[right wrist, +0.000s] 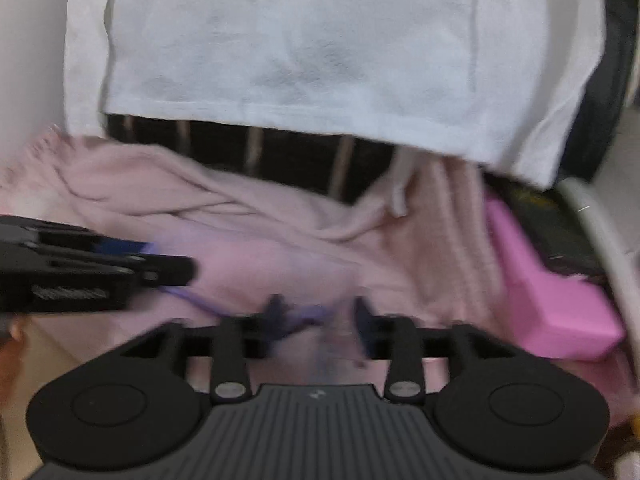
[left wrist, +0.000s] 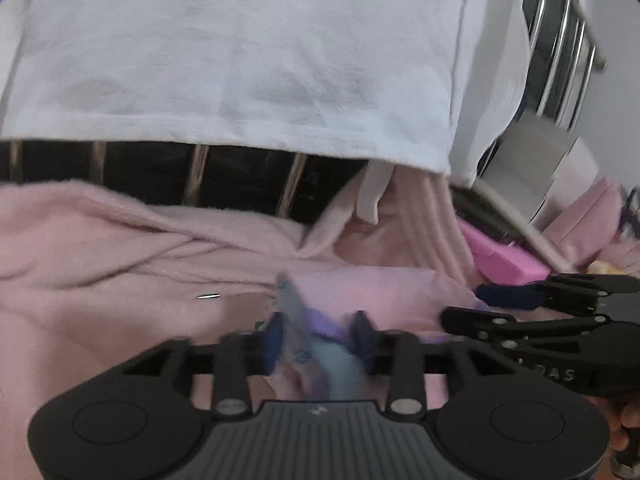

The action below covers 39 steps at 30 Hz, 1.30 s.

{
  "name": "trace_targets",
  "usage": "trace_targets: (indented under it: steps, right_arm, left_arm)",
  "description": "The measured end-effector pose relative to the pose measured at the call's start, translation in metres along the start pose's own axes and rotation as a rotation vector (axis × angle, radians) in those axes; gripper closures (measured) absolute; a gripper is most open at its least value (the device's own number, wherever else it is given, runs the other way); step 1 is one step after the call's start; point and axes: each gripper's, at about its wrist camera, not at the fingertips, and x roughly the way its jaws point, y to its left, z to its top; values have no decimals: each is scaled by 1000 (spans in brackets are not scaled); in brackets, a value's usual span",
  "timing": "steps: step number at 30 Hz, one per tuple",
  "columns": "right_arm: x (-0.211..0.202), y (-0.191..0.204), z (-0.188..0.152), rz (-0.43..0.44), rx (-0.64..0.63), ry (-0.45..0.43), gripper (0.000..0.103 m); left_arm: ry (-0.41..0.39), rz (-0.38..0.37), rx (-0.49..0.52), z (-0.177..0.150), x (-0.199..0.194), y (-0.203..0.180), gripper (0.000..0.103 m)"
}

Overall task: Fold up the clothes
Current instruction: 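Lift the bundle with both grippers and carry it onto the folded-clothes stack, then open both grippers to release the bundle on the stack and withdraw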

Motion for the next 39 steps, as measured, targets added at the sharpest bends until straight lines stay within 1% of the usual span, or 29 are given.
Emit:
trace_targets:
  steps: [2,4,5,6,7,8,9,10,12,14,16,18,21,23,25,26,27,28,29,30,31,32,33,35,36,37,39]
  right_arm:
    - [-15,-2,-3,-60,3,-58,54]
    - [-34,-6,0,-94,34,-146,56]
    - [-40,-7,3,-98,58,-186,64]
    - [-43,-9,7,-86,90,-215,71]
    - [-41,-9,10,-72,115,-224,74]
    - [-33,-8,12,-56,129,-207,80]
    - [-25,-6,13,-47,137,-184,84]
    - [-14,-4,11,-55,139,-153,85]
    - [8,0,0,-88,151,-90,88]
    - [22,-2,-18,-105,184,-50,90]
    - [28,-7,-33,-106,230,-47,90]
    - [26,-10,-41,-114,258,-53,90]
    - [5,-13,-31,-125,266,-102,90]
    - [-29,-13,-17,-117,266,-177,89]
    - [-73,-7,-6,-101,263,-254,88]
    - [-100,0,-1,-86,257,-293,87]
    - [-123,7,1,-70,253,-323,80]
    - [-145,16,0,-47,247,-345,73]
    - [-167,26,-3,-14,237,-363,51]
    - [-187,37,-8,19,231,-373,41]
    - [-202,52,-16,57,226,-361,41]
    - [-212,68,-26,92,220,-336,40]
    - [-218,85,-39,118,228,-303,38]
    - [-220,122,-69,173,257,-210,34]
    - [-217,138,-84,198,281,-162,34]
    - [-212,155,-99,212,314,-112,34]
    - [-205,185,-124,209,339,-36,32]
  left_arm:
    - [-38,-39,-46,8,-15,10,58]
    - [-105,-38,-81,20,-29,11,61]
    - [-129,-30,-74,22,-31,5,62]
    - [-142,-21,-55,22,-30,-4,70]
    - [-154,-13,-37,21,-28,-12,76]
    - [-167,-4,-18,21,-27,-21,87]
    - [-180,5,0,21,-25,-30,95]
    - [-175,21,14,17,-19,-35,98]
    - [-138,60,29,3,-2,-40,98]
    - [-105,73,31,-13,10,-39,98]
    - [-104,69,39,-21,12,-38,98]
    - [-98,64,56,-16,7,-41,98]
    - [-119,52,52,1,-18,-44,95]
    - [-144,39,73,10,-54,-51,95]
    - [-174,40,97,19,-102,-57,95]
    - [-177,44,107,20,-129,-58,89]
    - [-168,58,113,20,-158,-57,77]
    - [-150,87,117,17,-186,-55,70]
    - [-128,126,126,8,-210,-51,61]
    - [-106,166,137,-3,-233,-46,58]
    - [-77,207,144,-17,-251,-40,57]
    - [-41,249,148,-34,-267,-33,55]
    - [5,285,131,-52,-279,-22,51]
    - [119,334,53,-92,-290,0,51]
    - [160,357,34,-111,-294,8,51]
    - [187,379,33,-129,-297,13,51]
    - [210,437,58,-160,-305,18,51]
